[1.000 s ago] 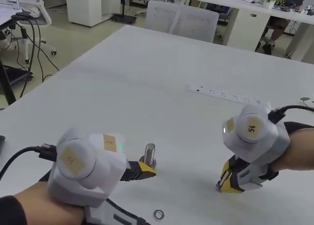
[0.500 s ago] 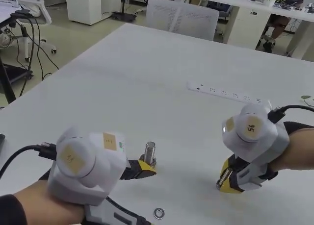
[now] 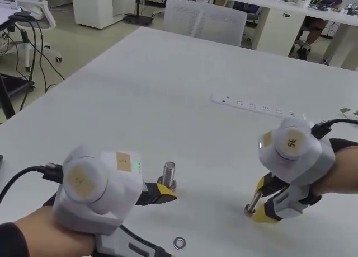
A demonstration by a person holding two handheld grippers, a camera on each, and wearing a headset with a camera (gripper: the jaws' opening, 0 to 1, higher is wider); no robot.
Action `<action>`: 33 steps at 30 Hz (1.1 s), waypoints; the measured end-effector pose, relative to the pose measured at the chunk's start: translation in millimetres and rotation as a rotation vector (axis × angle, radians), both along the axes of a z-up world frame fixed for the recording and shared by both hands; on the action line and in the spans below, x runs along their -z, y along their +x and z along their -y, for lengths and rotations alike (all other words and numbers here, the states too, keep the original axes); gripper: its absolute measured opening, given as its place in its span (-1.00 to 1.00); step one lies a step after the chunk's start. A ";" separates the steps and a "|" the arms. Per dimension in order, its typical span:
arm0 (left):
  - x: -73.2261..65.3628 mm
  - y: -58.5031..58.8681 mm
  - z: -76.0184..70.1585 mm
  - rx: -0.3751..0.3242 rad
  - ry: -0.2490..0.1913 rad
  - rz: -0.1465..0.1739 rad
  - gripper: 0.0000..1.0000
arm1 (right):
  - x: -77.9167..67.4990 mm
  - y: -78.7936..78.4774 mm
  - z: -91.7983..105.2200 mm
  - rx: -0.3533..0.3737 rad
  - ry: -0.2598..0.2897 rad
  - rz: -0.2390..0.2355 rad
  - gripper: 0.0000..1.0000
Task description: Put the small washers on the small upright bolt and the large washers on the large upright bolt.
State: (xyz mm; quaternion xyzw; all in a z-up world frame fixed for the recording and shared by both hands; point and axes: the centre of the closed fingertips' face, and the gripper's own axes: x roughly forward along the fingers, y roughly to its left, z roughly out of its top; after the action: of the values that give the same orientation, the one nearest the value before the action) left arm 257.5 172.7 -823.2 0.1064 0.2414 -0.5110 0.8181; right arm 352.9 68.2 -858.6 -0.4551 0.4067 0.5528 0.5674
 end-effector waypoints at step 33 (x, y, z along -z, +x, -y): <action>-4.1 -0.6 1.7 0.015 -0.002 0.015 0.43 | -7.6 -40.5 20.5 0.036 -0.005 -0.015 -0.32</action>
State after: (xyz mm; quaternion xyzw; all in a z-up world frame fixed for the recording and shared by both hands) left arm 256.9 171.0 -819.1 0.1111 0.2339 -0.5167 0.8161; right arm 312.4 47.8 -850.9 -0.4447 0.4205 0.5450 0.5730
